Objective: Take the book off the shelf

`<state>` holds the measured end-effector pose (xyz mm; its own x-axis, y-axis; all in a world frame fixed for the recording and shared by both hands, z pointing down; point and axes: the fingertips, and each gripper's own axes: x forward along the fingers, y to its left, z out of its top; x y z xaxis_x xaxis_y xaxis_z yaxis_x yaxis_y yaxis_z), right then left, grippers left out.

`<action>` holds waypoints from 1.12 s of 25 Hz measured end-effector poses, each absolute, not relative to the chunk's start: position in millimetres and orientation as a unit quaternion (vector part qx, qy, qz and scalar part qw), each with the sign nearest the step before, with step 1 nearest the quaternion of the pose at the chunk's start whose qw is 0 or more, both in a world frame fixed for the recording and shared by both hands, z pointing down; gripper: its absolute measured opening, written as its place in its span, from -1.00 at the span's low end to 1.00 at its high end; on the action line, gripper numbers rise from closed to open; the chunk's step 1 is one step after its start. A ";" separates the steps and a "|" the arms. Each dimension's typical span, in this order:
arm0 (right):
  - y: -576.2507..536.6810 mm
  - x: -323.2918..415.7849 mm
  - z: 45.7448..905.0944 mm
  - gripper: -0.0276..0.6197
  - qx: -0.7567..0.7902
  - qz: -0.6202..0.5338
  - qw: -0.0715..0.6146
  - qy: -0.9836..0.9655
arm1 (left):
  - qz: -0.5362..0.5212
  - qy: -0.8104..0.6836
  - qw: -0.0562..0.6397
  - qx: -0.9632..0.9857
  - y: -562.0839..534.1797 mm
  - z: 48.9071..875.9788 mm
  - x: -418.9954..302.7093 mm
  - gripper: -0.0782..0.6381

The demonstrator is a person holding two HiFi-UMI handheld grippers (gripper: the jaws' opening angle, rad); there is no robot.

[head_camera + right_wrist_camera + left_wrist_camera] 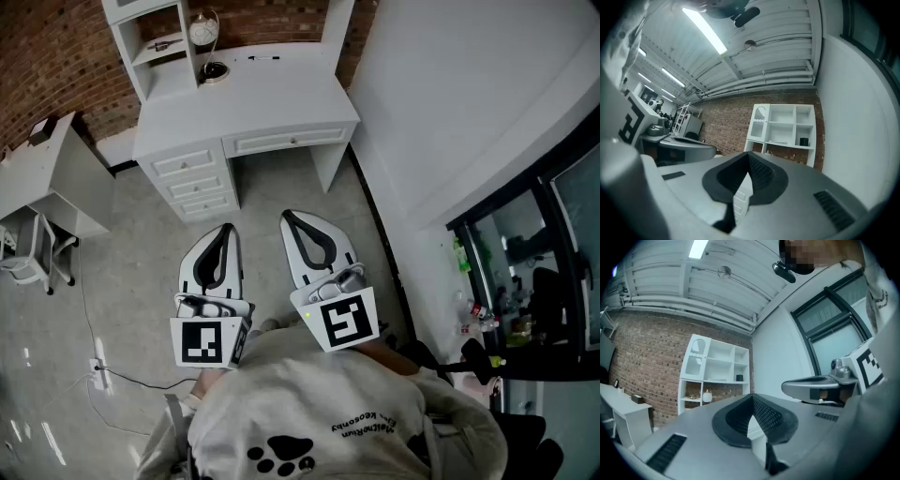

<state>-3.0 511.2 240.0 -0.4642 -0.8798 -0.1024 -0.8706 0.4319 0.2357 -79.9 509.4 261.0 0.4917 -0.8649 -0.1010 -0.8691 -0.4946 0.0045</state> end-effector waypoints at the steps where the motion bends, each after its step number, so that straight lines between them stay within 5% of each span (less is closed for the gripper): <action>1: 511.0 -5.3 240.5 -0.87 0.517 -0.130 0.020 -0.846 | 0.045 0.501 0.022 -0.864 509.0 261.7 -81.9 -0.76; 28: 403.5 3.9 263.4 -0.86 0.537 -0.098 0.007 -0.838 | 0.026 0.514 0.005 -0.857 406.2 289.1 -103.3 -0.76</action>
